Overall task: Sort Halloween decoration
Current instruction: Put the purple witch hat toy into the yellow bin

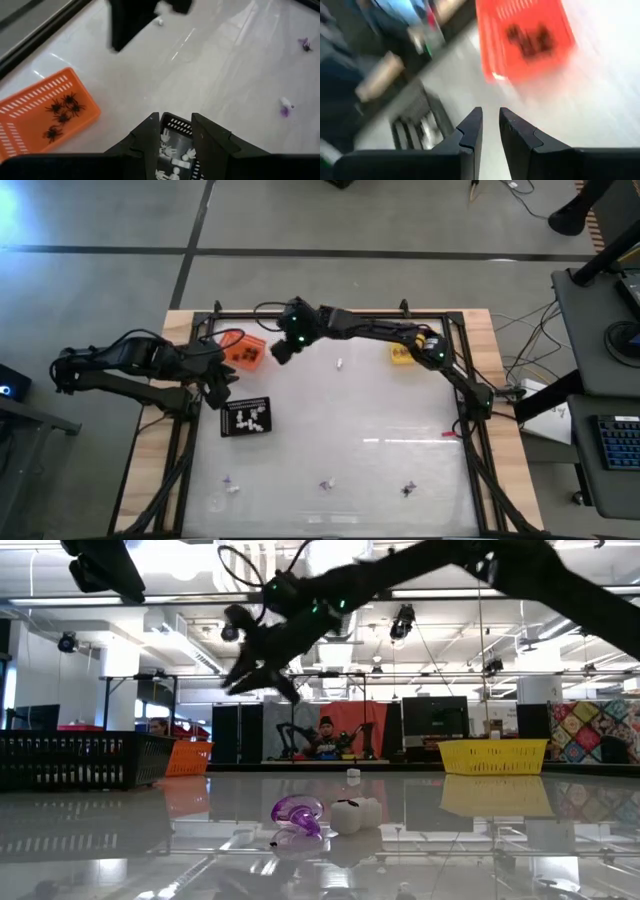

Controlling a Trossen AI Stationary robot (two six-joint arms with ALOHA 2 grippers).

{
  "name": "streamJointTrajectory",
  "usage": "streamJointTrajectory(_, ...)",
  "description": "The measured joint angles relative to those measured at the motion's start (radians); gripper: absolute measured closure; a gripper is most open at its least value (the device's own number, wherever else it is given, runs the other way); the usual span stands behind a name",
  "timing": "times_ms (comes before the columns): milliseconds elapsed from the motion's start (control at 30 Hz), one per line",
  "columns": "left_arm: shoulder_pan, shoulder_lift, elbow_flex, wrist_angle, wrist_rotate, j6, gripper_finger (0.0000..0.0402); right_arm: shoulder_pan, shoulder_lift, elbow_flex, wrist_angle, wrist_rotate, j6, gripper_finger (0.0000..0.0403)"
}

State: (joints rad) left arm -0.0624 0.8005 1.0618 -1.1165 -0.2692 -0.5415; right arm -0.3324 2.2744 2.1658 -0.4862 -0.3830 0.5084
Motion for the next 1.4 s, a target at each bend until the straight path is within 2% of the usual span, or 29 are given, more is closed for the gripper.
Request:
streamJointTrajectory(67, 0.0, 0.0, 0.0, 0.0, 0.0, 0.024, 0.0306, 0.001, -0.048, 0.0, -0.148, 0.027, -0.086, 0.0344)
streamJointTrajectory(133, 0.0, 0.001, 0.0, 0.0, 0.0, 0.047, 0.0306, 0.004, -0.1, 0.0, -0.287, 0.098, -0.154, 0.0344)
streamJointTrajectory(233, 0.0, 0.002, 0.0, 0.0, 0.0, 0.069, 0.0306, 0.005, -0.167, 0.0, -0.446, 0.227, -0.21, 0.0344)
streamJointTrajectory(300, 0.0, 0.003, 0.0, 0.0, 0.0, 0.082, 0.0306, 0.003, -0.201, 0.0, -0.514, 0.277, -0.221, 0.0344)
streamJointTrajectory(500, -0.002, 0.002, -0.013, -0.001, 0.014, 0.1, 0.0306, 0.011, -0.303, -0.005, -0.709, 0.291, -0.187, 0.0344)
streamJointTrajectory(800, -0.01, 0.001, -0.074, 0.001, 0.208, 0.137, 0.0306, 0.108, -0.4, -0.069, -1.076, 0.354, -0.092, 0.0344)
streamJointTrajectory(967, -0.048, 0.01, -0.076, 0.008, 0.287, 0.117, 0.0306, 0.196, -0.455, -0.165, -1.079, 0.36, -0.039, 0.0344)
streamJointTrajectory(1400, -0.245, 0.042, -0.077, 0.063, 0.28, -0.029, 0.0306, 0.419, -0.551, -0.526, -1.066, 0.392, 0.217, 0.0337)
